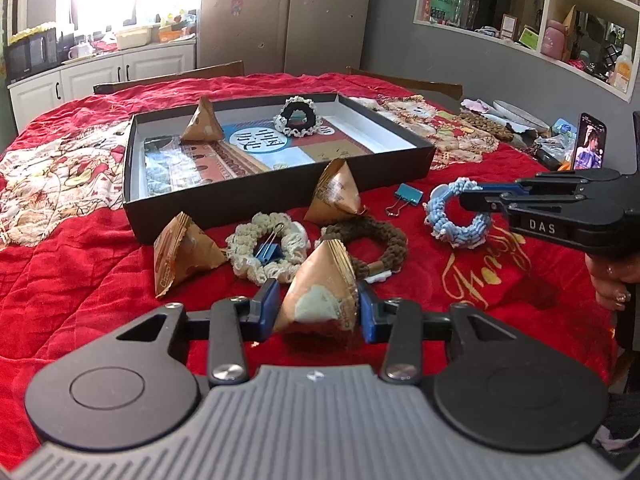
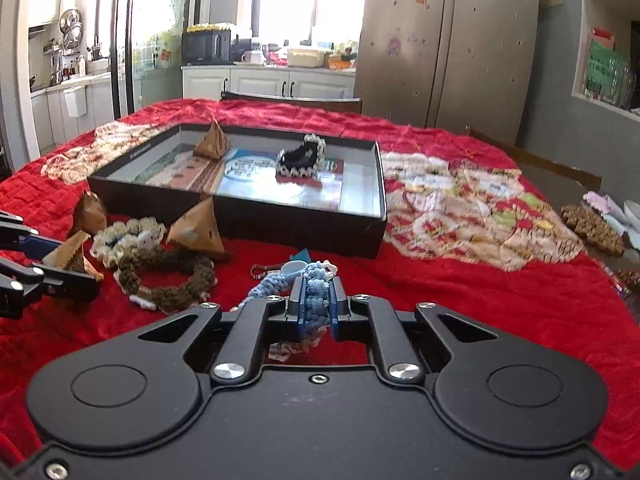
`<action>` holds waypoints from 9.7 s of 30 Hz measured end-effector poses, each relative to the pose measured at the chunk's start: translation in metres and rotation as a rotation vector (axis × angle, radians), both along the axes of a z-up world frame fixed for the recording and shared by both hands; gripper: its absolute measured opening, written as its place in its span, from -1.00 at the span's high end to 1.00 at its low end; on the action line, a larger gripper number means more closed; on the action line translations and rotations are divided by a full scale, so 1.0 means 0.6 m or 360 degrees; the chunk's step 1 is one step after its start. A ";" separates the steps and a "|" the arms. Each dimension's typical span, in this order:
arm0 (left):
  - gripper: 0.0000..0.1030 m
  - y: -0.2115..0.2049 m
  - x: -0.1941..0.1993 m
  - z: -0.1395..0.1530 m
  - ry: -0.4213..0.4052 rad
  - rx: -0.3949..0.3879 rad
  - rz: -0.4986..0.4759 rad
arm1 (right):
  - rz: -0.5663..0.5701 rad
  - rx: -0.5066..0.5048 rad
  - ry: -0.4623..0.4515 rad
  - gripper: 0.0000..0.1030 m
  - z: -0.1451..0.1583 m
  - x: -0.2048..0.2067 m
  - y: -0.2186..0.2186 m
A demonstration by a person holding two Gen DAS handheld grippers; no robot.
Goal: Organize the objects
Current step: 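Grasp the blue crochet scrunchie with the right gripper while the left gripper grasps another paper pyramid, then carry both held items over the black box and lower them inside, then open the right gripper releasing the blue scrunchie while the left gripper releases the pyramid, then withdraw both grippers from the box toward the remaining items, then close the right gripper on the brown braided scrunchie while the left gripper grasps a paper pyramid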
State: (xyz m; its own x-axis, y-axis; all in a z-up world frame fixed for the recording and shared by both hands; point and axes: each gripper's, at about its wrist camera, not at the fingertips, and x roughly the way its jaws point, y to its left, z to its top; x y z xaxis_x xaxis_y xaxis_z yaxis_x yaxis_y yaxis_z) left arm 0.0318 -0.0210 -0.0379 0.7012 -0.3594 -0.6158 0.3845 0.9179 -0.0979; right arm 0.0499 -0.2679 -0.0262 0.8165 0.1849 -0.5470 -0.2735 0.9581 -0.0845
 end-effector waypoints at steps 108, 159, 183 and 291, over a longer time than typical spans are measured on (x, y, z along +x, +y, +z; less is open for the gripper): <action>-0.11 -0.058 0.410 0.004 0.0053 -0.0023 0.0408 | -0.0259 0.0127 0.0171 0.75 -0.036 0.432 0.041; -0.67 -0.004 0.243 0.100 -0.0172 -0.0118 0.0433 | -0.0037 0.0177 -0.0047 0.31 0.052 0.256 0.077; -0.77 0.081 0.079 0.082 -0.0244 0.0075 0.0409 | 0.0140 0.0147 -0.0078 0.26 0.064 0.075 0.081; 0.35 0.069 0.050 0.023 -0.0071 -0.0047 0.0336 | 0.0452 0.0071 0.0016 0.78 0.019 -0.023 0.110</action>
